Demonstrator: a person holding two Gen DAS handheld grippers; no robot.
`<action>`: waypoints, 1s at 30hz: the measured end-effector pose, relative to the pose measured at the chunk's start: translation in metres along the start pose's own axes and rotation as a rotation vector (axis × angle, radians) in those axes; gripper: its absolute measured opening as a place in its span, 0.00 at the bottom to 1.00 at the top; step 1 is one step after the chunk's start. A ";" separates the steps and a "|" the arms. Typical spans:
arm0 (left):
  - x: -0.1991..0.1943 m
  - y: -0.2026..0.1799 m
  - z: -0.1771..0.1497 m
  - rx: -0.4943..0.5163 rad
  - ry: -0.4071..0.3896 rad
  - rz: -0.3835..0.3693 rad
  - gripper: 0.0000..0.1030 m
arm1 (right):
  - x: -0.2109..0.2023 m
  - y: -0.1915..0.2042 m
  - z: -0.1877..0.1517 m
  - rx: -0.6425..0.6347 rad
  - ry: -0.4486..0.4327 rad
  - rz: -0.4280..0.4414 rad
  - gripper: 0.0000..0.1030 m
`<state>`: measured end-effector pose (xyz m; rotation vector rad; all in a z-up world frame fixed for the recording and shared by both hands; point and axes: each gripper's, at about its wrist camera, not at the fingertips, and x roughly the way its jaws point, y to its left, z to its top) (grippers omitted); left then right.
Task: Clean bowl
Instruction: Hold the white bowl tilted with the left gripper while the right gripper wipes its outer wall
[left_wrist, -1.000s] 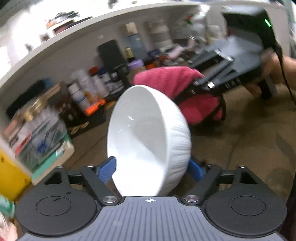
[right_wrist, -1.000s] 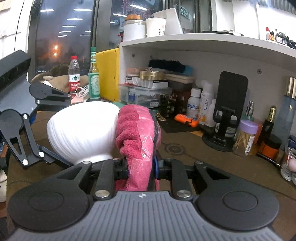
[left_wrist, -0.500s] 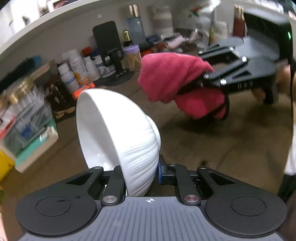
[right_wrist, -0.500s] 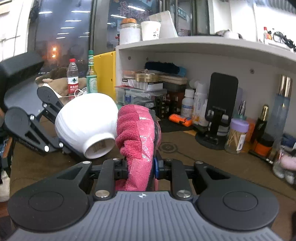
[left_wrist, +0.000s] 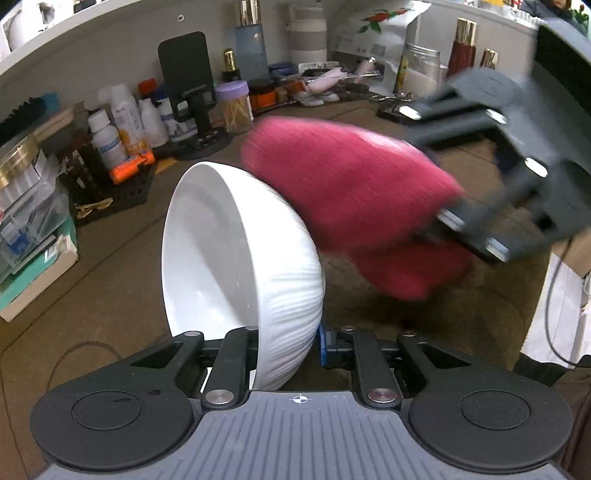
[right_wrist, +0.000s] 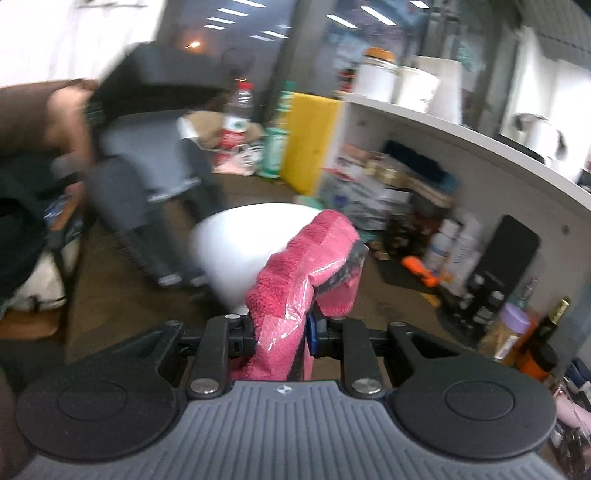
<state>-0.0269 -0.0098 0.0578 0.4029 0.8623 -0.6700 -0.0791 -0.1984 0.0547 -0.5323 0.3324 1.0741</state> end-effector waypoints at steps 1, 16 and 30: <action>0.001 0.001 0.001 -0.002 0.003 -0.003 0.18 | -0.003 0.006 0.000 -0.015 -0.002 0.026 0.22; 0.012 0.024 0.012 -0.007 0.012 -0.045 0.81 | 0.019 -0.074 -0.006 0.298 -0.070 -0.239 0.22; 0.027 0.036 0.024 0.066 -0.039 -0.122 0.20 | 0.023 -0.108 -0.039 0.443 -0.066 -0.287 0.22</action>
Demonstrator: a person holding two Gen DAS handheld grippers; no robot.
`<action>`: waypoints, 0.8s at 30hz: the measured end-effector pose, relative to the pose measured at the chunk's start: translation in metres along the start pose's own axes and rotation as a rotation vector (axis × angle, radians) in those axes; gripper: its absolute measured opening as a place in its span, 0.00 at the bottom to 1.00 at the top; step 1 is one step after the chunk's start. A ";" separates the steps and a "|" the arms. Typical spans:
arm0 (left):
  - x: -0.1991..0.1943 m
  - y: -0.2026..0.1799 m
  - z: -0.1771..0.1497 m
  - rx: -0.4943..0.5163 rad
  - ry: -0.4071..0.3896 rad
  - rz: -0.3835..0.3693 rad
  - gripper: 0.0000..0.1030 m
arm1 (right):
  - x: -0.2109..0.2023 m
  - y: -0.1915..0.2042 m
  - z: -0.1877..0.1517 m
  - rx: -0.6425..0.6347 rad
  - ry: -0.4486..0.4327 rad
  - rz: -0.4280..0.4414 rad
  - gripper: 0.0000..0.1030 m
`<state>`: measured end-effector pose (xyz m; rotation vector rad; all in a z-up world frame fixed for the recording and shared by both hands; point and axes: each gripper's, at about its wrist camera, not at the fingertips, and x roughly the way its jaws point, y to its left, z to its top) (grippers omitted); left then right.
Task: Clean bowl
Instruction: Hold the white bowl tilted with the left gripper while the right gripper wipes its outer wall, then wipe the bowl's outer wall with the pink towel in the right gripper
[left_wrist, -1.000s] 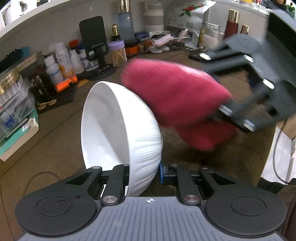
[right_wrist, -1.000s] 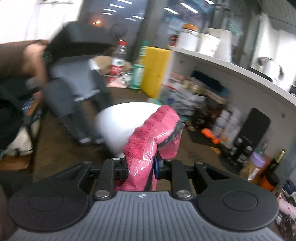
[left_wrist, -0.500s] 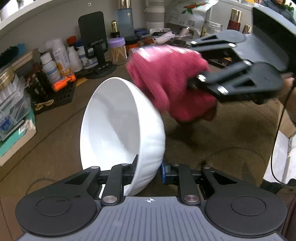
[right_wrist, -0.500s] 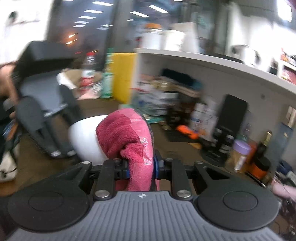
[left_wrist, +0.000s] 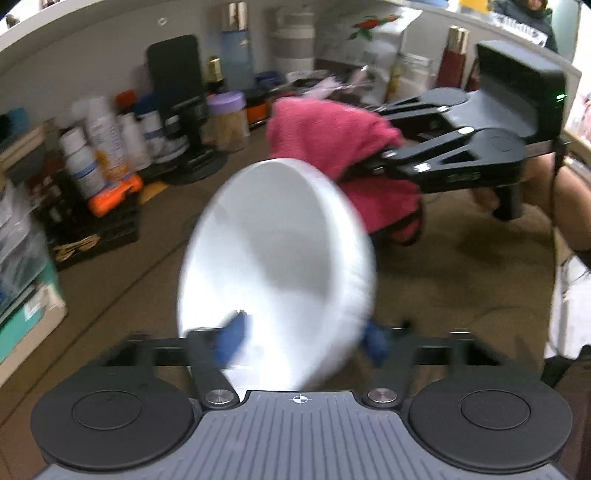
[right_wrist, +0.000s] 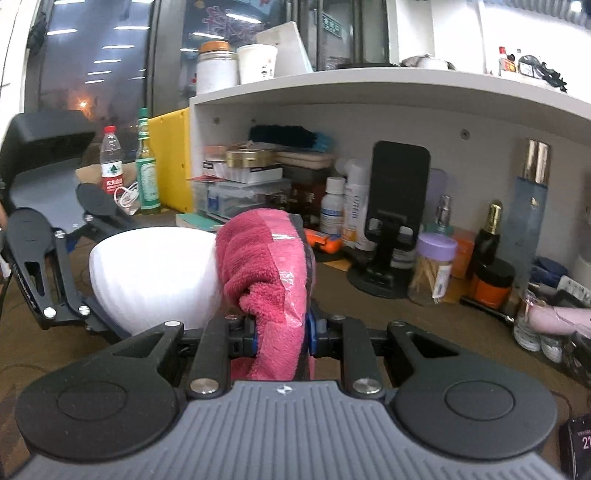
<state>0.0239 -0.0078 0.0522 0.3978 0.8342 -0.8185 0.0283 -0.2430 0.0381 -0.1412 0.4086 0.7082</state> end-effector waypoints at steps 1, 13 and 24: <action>-0.001 -0.004 0.001 -0.012 0.003 0.008 0.20 | -0.001 0.000 0.000 -0.007 0.000 -0.002 0.22; -0.013 -0.001 -0.019 -0.198 -0.009 -0.013 0.22 | -0.010 0.057 0.000 -0.315 0.072 0.156 0.21; -0.009 0.007 -0.020 -0.197 0.013 -0.022 0.25 | -0.036 0.103 0.007 -0.550 0.121 0.197 0.20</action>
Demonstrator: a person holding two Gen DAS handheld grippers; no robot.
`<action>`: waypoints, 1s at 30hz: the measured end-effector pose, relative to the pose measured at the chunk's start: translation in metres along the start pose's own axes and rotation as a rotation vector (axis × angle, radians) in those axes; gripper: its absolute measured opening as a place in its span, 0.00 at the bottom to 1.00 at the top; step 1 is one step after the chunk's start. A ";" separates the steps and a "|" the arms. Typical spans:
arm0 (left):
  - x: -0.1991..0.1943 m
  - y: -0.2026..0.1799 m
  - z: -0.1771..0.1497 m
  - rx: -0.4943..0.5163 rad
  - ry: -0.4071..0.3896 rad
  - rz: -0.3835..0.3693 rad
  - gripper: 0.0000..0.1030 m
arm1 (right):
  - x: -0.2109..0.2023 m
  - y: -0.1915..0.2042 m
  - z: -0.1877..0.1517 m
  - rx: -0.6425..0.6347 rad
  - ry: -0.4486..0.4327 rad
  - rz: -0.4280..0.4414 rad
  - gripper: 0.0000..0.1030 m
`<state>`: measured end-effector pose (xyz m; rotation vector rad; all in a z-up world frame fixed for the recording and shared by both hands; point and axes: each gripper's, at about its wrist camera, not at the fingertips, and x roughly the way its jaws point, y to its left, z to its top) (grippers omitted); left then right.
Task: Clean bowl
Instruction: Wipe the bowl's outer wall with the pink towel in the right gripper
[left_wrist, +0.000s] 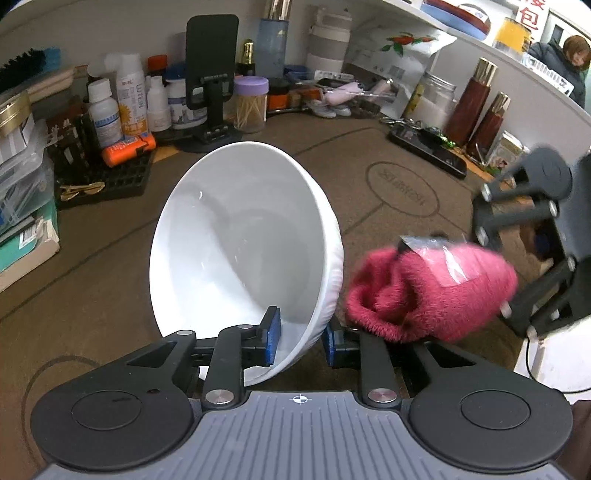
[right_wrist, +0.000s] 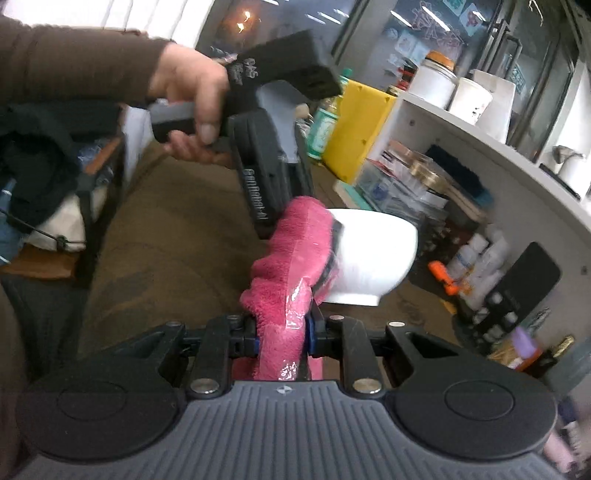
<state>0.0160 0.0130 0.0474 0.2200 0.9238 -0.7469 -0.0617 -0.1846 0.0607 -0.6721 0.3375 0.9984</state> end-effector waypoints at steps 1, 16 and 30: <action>0.000 0.000 0.000 0.003 0.002 0.002 0.25 | 0.003 -0.008 0.001 0.020 0.001 -0.024 0.20; 0.016 0.013 0.012 0.113 -0.063 0.164 0.96 | 0.036 -0.084 -0.042 0.432 -0.044 -0.247 0.21; 0.027 -0.024 0.017 0.309 0.020 0.276 0.18 | 0.024 -0.091 -0.051 0.499 -0.068 -0.230 0.21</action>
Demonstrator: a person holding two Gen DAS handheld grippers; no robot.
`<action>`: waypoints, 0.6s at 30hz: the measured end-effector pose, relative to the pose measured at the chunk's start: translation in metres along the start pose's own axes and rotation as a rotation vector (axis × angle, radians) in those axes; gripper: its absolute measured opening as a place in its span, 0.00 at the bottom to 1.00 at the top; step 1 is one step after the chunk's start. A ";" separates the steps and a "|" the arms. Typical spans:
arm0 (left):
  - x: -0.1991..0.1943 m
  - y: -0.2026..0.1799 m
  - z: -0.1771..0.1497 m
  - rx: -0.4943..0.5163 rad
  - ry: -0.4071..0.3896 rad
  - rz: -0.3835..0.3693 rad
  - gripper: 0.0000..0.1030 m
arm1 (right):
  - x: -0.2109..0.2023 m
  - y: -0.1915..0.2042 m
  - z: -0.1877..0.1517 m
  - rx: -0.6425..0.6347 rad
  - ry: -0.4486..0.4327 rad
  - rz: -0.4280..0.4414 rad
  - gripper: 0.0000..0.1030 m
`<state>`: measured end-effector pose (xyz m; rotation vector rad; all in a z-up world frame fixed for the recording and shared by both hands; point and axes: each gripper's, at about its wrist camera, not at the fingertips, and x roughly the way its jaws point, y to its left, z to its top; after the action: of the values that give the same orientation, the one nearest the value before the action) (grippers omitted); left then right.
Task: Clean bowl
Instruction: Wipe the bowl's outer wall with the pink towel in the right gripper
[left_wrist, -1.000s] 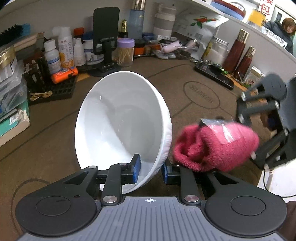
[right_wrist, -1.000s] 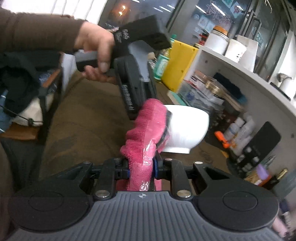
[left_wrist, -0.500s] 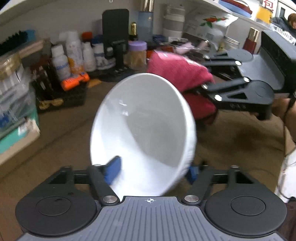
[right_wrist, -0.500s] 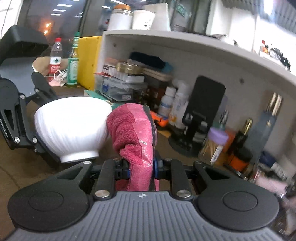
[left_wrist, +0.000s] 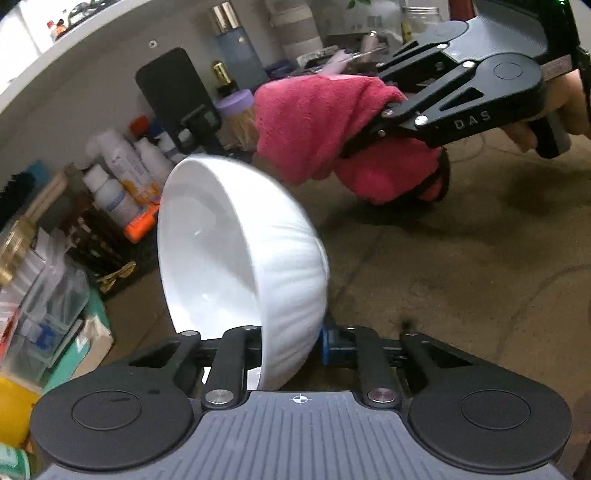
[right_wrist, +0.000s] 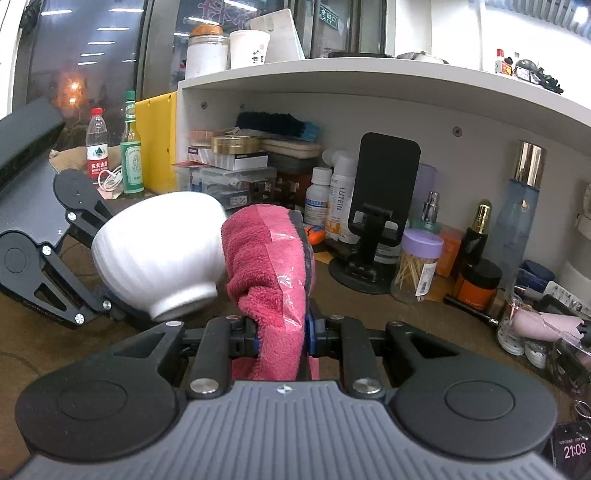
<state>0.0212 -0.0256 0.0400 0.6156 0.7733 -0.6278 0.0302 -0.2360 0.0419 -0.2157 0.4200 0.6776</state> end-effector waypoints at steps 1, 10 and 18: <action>-0.004 0.002 0.000 -0.024 0.001 -0.033 0.18 | -0.002 0.001 0.000 -0.007 -0.003 0.007 0.21; -0.041 -0.017 -0.023 -0.141 -0.008 -0.246 0.22 | -0.026 0.042 0.002 -0.249 0.010 0.096 0.21; -0.039 -0.016 -0.023 -0.182 -0.004 -0.237 0.25 | -0.071 0.102 -0.009 -0.456 0.035 0.220 0.21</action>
<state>-0.0222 -0.0091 0.0532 0.3589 0.8965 -0.7653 -0.0878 -0.2013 0.0596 -0.6199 0.3204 0.9840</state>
